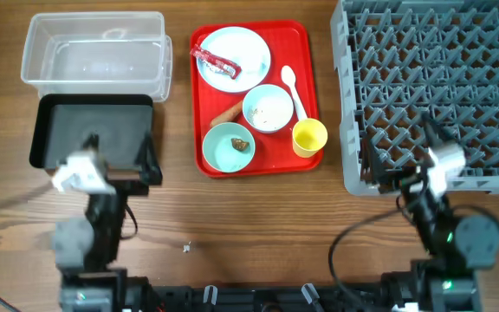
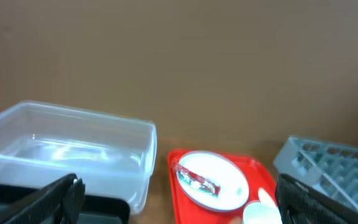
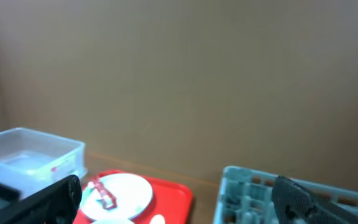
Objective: Sort waste into correct bins and load items into the dishwasher rack
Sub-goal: 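Grasp the red wrapper on the white plate with the left gripper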
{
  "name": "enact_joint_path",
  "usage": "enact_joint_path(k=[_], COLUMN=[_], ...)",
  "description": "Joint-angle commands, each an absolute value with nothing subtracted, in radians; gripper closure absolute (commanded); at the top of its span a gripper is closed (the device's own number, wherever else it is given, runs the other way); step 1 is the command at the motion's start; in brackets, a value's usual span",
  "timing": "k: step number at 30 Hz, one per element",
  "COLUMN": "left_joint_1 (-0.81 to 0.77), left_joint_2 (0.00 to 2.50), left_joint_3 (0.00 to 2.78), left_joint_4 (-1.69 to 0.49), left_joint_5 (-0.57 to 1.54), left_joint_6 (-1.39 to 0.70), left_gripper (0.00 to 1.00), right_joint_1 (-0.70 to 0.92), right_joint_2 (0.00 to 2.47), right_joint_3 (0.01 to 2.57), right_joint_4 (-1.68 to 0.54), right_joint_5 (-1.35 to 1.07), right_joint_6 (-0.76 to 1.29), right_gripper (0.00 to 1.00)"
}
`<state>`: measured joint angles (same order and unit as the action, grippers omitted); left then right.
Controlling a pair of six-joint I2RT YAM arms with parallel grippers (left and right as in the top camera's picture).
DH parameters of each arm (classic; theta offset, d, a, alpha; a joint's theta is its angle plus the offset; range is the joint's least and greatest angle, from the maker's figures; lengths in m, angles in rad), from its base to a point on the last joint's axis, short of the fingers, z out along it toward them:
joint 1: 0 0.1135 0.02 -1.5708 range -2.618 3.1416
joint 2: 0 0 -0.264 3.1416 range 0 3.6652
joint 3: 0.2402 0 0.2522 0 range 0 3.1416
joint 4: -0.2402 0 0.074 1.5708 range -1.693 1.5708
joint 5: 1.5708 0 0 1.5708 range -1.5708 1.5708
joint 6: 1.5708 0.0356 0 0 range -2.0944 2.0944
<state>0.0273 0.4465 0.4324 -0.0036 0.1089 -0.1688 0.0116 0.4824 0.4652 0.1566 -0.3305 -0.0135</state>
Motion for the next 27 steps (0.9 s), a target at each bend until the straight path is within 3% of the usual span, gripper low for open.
enact_joint_path(k=[1,10,16,21,27], left_joint_1=[0.028,-0.079,-0.209,-0.269,-0.323], left_joint_2=[0.729,1.424,1.872,2.043,2.160], left_joint_3=[0.722,1.533,2.083,2.181,2.181], left_joint_4=[-0.144,-0.688,-0.986,-0.939,-0.898], left_joint_5=[0.161,0.127,0.007,0.071,0.113], left_joint_6=[-0.141,-0.138,-0.134,-0.158,-0.171], left_gripper=[0.00,0.00,0.00,0.00,0.00], right_joint_1=[0.015,0.015,0.015,0.015,0.015], right_joint_2=[0.657,0.994,1.120,1.168,1.181], right_joint_3=[0.675,1.128,1.224,1.224,1.224], right_joint_4=[0.058,-0.426,-0.586,-0.611,-0.639], right_joint_5=[-0.432,-0.443,-0.459,-0.473,-0.472], right_joint_6=[-0.027,-0.077,-0.035,0.136,0.134], right_gripper=[0.00,0.00,0.00,0.00,0.00])
